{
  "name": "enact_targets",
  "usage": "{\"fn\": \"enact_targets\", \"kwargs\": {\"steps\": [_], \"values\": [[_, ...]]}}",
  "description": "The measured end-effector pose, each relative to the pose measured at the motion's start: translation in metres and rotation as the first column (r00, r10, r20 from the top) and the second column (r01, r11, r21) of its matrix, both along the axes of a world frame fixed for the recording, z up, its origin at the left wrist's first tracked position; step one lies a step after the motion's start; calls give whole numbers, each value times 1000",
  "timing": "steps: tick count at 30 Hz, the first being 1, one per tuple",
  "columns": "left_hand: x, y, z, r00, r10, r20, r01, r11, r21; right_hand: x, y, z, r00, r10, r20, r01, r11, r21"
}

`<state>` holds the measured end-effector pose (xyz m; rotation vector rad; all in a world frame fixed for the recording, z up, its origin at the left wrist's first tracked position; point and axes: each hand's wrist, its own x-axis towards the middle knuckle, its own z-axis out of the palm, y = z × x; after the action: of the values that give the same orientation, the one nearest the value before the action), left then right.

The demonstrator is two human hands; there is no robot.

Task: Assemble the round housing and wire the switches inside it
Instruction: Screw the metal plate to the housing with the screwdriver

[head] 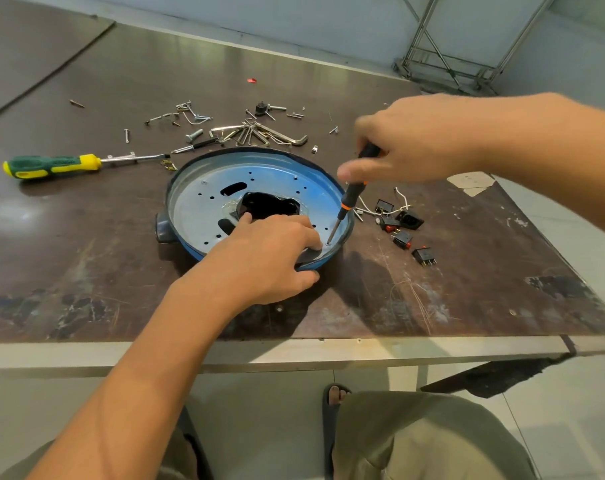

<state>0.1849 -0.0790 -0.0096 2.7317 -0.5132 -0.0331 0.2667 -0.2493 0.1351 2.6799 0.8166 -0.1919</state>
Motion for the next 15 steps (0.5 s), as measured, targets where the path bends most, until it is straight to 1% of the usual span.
{"fn": "enact_targets", "kwargs": {"steps": [1,3,4,5,7,8,9,10,11,13,14,15], "values": [[0,0,0,1000,2,0,-2,1000,1,-2,-1,2,996,-9,-85,10,1000,6],[0,0,1,1000,3,-7,-3,1000,3,-7,-3,7,960,-5,-281,37,993,108],[0,0,1,1000,2,-12,-2,1000,3,-10,-2,8,955,31,-294,12,990,143],[0,0,1,1000,3,-13,-3,1000,5,-12,0,7,969,78,-237,-41,987,155],[-1,0,2,1000,6,-12,-6,1000,8,-11,5,-2,989,147,29,-149,986,80],[-1,0,2,1000,6,-11,-6,1000,9,-11,8,-5,978,153,143,-160,986,39],[-1,0,2,1000,5,-12,-4,1000,10,-11,10,-6,973,138,182,-146,989,27],[-1,0,3,1000,3,-13,-2,1000,12,-11,11,-5,987,105,121,-110,993,35],[-1,0,3,1000,2,-14,-1,1000,14,-11,10,-2,998,63,-7,-62,996,65],[-1,0,3,1000,1,-16,0,1000,14,-12,8,7,971,-3,-238,24,996,89],[-1,0,3,1000,1,-16,-1,1000,14,-14,7,10,962,-13,-273,36,996,81],[-1,0,3,1000,3,-17,-2,1000,15,-15,7,9,973,-7,-232,24,997,71]]}}
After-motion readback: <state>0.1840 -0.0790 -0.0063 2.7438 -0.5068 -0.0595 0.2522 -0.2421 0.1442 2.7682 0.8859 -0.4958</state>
